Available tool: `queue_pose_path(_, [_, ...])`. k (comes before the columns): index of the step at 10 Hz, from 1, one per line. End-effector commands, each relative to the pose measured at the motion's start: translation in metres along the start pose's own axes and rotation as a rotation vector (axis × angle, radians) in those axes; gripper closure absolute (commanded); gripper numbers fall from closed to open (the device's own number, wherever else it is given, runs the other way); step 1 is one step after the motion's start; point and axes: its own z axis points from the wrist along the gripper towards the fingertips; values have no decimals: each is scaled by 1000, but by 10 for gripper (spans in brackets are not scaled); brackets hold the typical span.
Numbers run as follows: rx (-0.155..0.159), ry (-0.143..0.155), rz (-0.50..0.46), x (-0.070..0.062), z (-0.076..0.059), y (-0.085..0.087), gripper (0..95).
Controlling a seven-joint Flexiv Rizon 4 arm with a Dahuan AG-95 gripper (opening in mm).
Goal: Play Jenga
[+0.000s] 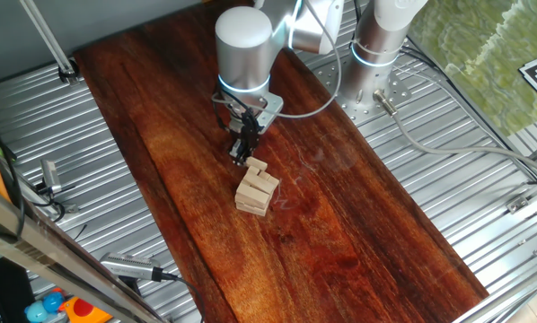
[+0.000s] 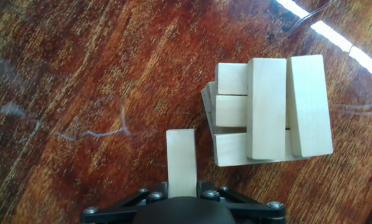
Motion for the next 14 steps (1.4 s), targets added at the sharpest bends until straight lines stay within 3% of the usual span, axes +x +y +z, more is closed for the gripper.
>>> queue_pose_path(1, [-8, -5, 6, 0, 0, 1, 950])
queue_pose_path(9, [-67, -2, 47, 1, 0, 2, 950])
queue_pose_path(14, [-71, -3, 46, 1, 0, 2, 950])
